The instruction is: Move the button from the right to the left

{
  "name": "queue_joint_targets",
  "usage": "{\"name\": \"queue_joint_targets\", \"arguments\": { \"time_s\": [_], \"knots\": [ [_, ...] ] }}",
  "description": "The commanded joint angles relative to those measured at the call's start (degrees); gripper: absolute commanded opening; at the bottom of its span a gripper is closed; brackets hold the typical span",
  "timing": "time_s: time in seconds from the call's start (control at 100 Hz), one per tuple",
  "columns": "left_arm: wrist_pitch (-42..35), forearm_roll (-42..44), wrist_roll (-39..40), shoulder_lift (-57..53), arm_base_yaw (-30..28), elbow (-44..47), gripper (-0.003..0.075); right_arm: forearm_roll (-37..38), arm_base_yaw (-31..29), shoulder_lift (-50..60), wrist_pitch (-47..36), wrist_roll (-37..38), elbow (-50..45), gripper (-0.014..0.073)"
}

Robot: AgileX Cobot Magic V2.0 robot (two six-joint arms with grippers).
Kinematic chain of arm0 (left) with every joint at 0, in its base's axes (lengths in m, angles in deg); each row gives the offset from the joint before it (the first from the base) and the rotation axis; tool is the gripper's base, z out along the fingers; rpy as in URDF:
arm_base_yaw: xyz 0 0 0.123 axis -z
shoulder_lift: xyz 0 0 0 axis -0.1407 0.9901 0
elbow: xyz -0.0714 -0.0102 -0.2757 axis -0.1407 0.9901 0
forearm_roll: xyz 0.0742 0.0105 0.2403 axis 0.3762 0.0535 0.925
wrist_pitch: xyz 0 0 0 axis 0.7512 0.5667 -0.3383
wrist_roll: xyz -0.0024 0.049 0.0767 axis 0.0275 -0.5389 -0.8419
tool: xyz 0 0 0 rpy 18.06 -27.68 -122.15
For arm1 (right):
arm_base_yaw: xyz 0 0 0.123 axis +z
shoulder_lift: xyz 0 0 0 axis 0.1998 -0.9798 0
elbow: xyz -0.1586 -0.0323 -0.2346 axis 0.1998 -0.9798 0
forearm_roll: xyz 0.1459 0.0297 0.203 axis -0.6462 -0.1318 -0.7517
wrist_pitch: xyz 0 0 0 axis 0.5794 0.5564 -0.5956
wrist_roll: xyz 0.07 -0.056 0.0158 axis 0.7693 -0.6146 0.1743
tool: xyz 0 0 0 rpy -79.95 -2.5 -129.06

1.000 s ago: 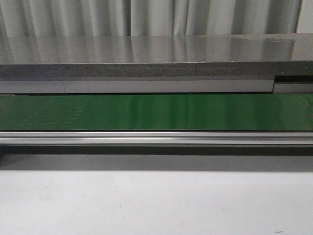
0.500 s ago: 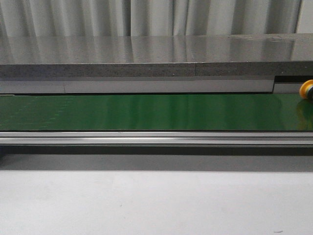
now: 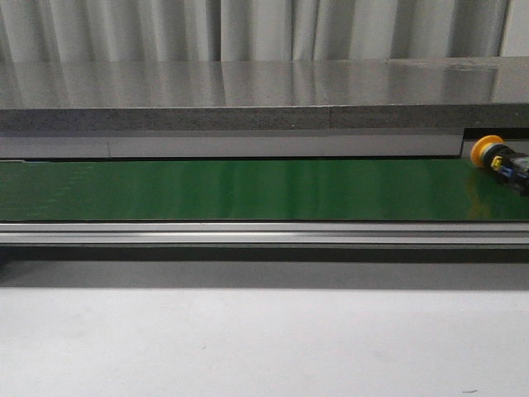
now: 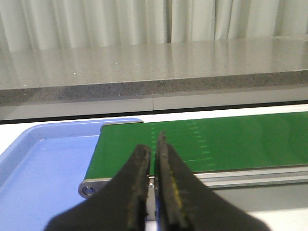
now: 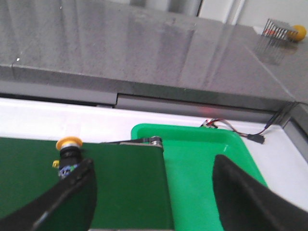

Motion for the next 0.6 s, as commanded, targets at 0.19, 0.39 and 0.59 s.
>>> {"name": "queue_joint_targets", "arguments": {
  "time_s": [0.19,0.39,0.59],
  "knots": [
    [-4.65,-0.32,0.65,-2.12,0.00,2.32,0.0005,-0.37,5.35,2.22,-5.71,-0.55,-6.72,0.0251],
    [-4.65,-0.32,0.65,-2.12,0.00,2.32,0.0005,-0.50,6.83,2.22,-7.22,-0.55,-6.93,-0.0013],
    [-4.65,-0.32,0.65,-2.12,0.00,2.32,0.0005,-0.50,6.83,2.22,-7.41,-0.55,-6.93,-0.0066]
  ]
}}
